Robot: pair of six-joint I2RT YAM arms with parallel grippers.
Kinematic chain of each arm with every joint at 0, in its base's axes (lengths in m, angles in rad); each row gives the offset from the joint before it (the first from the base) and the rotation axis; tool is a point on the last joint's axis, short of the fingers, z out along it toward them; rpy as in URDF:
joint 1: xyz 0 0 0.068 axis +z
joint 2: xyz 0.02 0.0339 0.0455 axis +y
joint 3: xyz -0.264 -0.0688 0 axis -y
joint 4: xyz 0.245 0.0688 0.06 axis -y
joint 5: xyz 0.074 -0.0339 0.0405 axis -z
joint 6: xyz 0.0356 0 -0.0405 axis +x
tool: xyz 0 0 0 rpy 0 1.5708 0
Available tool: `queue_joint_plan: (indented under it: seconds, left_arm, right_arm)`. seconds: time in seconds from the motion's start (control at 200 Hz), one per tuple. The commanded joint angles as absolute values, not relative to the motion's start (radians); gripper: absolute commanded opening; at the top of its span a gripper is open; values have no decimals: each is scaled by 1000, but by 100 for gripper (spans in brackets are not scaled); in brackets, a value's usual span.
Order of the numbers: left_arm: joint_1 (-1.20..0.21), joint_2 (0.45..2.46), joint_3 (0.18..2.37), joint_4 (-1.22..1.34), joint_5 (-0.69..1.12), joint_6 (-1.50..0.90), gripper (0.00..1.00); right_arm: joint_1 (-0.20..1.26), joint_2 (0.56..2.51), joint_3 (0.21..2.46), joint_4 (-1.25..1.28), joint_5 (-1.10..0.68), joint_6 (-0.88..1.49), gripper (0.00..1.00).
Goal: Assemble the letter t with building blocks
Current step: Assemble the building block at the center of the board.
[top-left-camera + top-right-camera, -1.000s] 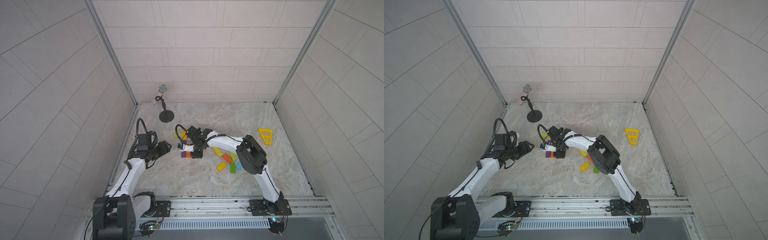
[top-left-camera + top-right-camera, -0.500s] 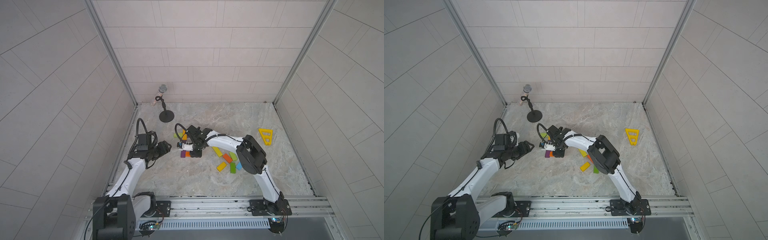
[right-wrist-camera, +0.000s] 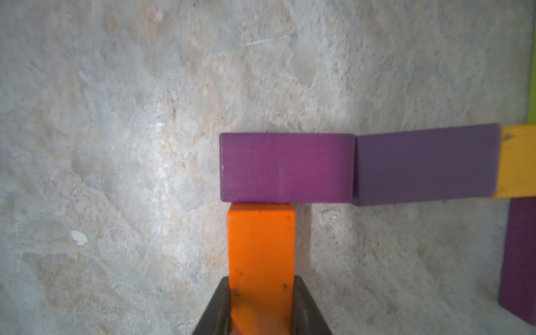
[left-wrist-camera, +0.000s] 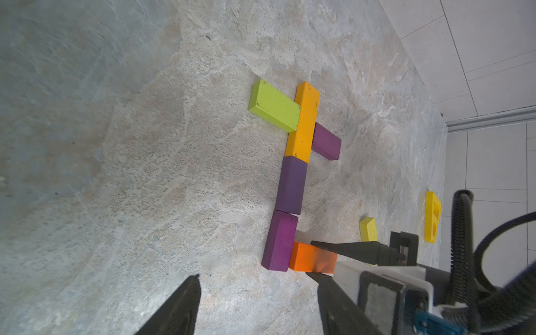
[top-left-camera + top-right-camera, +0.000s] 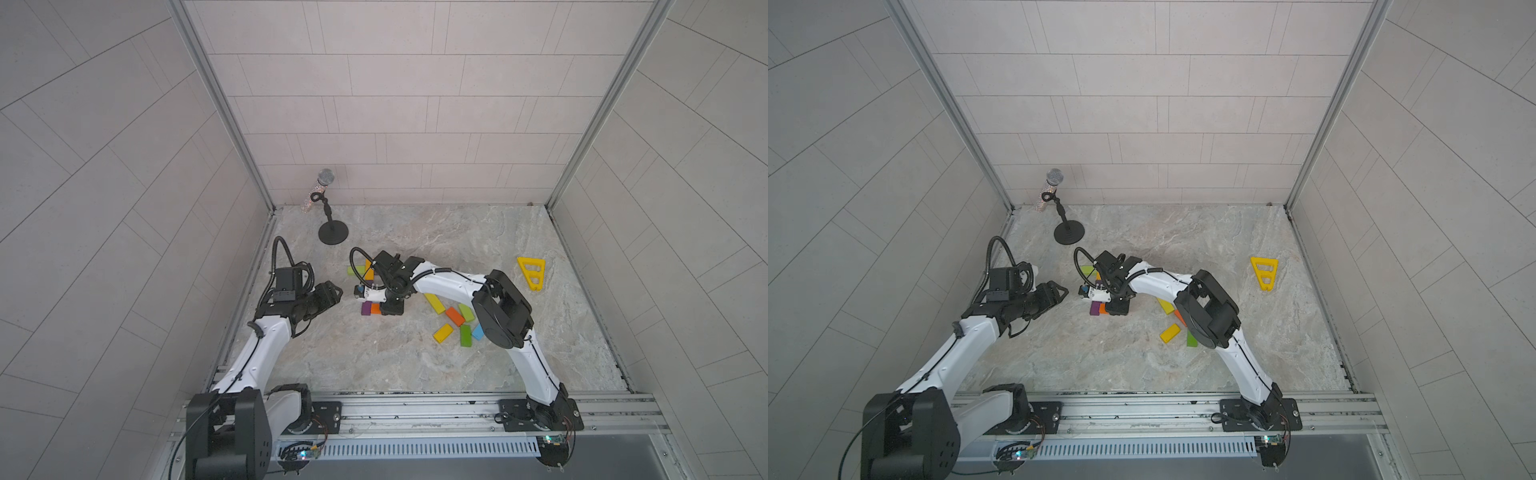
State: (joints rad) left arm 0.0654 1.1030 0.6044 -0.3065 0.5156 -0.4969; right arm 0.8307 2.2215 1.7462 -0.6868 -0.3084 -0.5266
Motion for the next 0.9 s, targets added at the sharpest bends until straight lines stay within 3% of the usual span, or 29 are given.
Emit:
queue_joint_plan:
  seconds: [0.0, 0.68, 0.896]
  left_arm:
    - [72, 1106, 592, -288, 520, -492, 69]
    - [77, 1106, 589, -282, 523, -495, 69]
    - [78, 1109, 588, -279, 525, -497, 69]
  right_arm:
    - [832, 2238, 1743, -713, -318, -544, 24]
    - [831, 2236, 1729, -714, -332, -546, 33]
    - [831, 2235, 1725, -710, -330, -546, 52]
